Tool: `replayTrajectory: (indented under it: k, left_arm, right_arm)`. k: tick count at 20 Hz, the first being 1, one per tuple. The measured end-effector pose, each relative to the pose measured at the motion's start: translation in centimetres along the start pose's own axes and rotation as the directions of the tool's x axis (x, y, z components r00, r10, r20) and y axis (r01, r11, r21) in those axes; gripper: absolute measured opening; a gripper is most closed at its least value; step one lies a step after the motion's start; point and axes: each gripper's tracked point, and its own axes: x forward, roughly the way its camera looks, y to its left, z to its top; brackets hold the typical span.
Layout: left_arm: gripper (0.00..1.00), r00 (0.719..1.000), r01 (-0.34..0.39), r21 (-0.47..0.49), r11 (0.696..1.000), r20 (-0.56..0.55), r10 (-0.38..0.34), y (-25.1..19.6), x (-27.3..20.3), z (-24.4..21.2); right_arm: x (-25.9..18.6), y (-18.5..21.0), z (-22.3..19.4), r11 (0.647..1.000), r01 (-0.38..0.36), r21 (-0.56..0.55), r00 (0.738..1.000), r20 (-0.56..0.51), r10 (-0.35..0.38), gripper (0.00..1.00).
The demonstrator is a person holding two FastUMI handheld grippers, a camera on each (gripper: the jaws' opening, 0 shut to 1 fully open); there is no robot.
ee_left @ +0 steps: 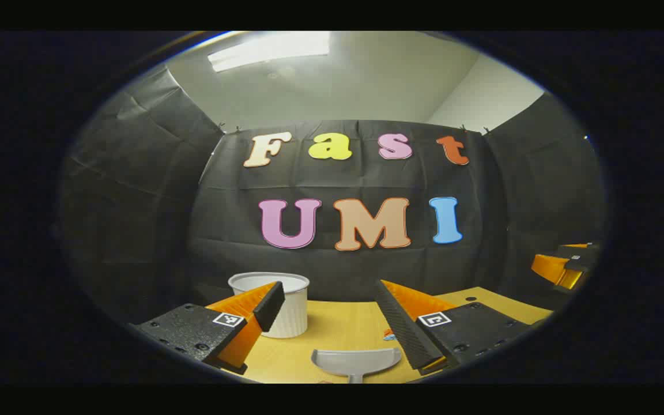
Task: Pick up the small broom and dustpan from the desktop, sweep the trash into the dustpan with the broom, and then empty the trash into the garbage bin.
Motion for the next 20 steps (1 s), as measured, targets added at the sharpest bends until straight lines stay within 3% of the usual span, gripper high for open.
replayTrajectory:
  k: [20]
  left_arm:
    - [0.93, 0.999, 0.033, 0.027, 0.999, -0.001, -0.033, -1.0, 0.3, 0.0]
  right_arm:
    - [0.2, -0.2, 0.7, 1.0, -0.017, -0.012, 1.0, -0.001, 0.017, 1.0]
